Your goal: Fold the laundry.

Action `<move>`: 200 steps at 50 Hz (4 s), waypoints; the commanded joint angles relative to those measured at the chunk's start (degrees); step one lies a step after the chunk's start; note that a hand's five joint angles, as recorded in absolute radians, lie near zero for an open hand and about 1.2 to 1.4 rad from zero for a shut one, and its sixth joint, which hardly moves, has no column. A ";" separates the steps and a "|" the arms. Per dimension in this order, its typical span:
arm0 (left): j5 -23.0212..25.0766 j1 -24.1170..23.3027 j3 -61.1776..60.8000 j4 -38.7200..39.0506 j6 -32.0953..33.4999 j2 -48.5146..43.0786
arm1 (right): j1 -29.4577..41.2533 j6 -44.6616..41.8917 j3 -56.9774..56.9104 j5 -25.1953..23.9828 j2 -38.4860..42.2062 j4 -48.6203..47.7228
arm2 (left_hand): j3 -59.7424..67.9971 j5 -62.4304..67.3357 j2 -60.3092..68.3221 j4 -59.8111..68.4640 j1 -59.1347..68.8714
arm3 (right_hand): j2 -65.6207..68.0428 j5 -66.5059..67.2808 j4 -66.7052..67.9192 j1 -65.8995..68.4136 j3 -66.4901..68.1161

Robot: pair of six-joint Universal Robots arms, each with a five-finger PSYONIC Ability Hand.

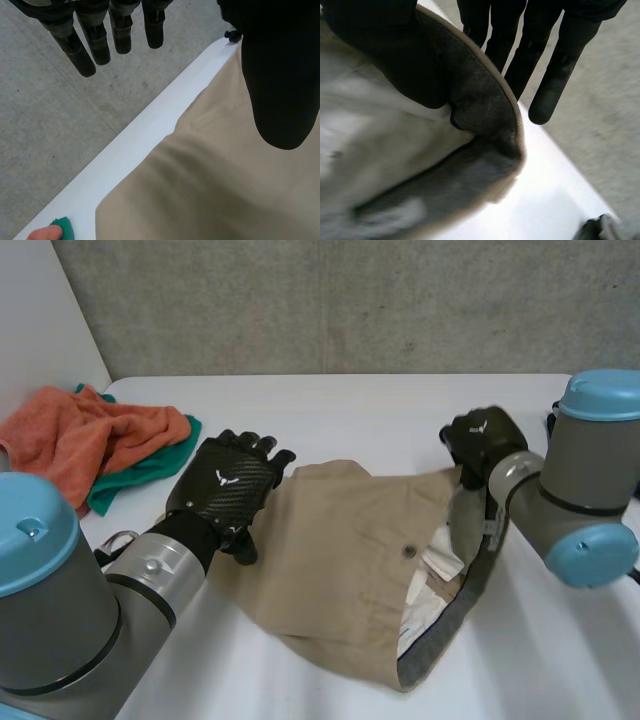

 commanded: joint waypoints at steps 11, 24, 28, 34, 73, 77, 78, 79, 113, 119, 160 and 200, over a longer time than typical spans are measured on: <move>-0.18 2.23 0.31 0.19 -0.09 -0.12 | -7.07 -5.24 -39.52 -0.02 28.22 -15.80 | -1.96 -2.94 -1.79 -1.54 -1.30 | -1.75 0.07 -2.12 2.62 -1.74; 0.26 3.90 1.53 -0.16 -1.15 -0.64 | -8.30 -6.39 -19.44 4.73 6.74 0.44 | -1.96 -2.94 -1.79 -1.54 -1.30 | -57.40 -55.59 -57.78 -53.04 -57.40; 0.87 4.26 3.03 -0.95 -1.59 -1.87 | -9.09 -7.71 -12.56 4.47 -1.73 7.92 | -1.96 -2.94 -1.79 -1.54 -1.30 | -57.40 -55.59 -57.78 -53.04 -57.40; 3.42 4.43 7.68 -4.99 -1.85 -5.65 | -9.27 -8.94 -3.95 0.79 -9.99 22.58 | -0.24 -1.22 -0.07 0.18 0.42 | -55.72 -53.90 -56.09 -51.35 -55.72; -0.35 1.97 46.80 -18.18 9.13 -42.74 | -5.93 -4.82 18.30 -7.04 -7.01 -2.34 | 22.44 21.46 22.61 22.86 23.10 | 12.60 14.41 12.22 16.96 12.60; -0.36 1.53 47.33 -17.83 9.31 -43.18 | -6.01 -3.94 19.10 -7.22 -9.30 -2.70 | 39.09 38.11 39.26 39.51 39.75 | 12.60 14.41 12.22 16.96 12.60; -0.36 1.44 47.42 -17.75 9.31 -43.36 | -6.01 -3.58 19.18 -7.31 -9.65 -2.70 | 43.12 42.14 43.29 43.54 43.78 | 12.60 14.41 12.22 16.96 12.60; -0.44 1.27 47.50 -17.66 9.31 -43.53 | -6.01 -3.32 19.18 -7.31 -9.83 -2.70 | 49.66 48.68 49.83 50.08 50.32 | 12.60 14.41 12.22 16.96 12.60; 2.72 3.11 39.33 -42.44 -0.97 -11.18 | -2.77 -10.78 4.68 -8.27 -18.98 24.64 | 68.04 67.06 68.21 68.46 68.70 | 12.60 14.41 12.22 16.96 12.60; -1.40 3.55 46.79 -38.40 -0.27 -24.10 | -0.13 -10.88 -0.14 -3.62 -8.08 23.50 | 68.04 67.06 68.21 68.46 68.70 | 12.60 14.41 12.22 16.96 12.60; 1.40 10.23 25.64 -2.90 -1.33 -20.31 | 6.29 -1.90 5.46 -3.88 3.69 -25.29 | 68.04 67.06 68.21 68.46 68.70 | 12.60 14.41 12.22 16.96 12.60; 2.02 1.36 19.80 -41.58 19.33 -2.91 | -4.35 -26.98 22.54 -9.59 -18.89 21.40 | 68.04 67.06 68.21 68.46 68.70 | 12.60 14.41 12.22 16.96 12.60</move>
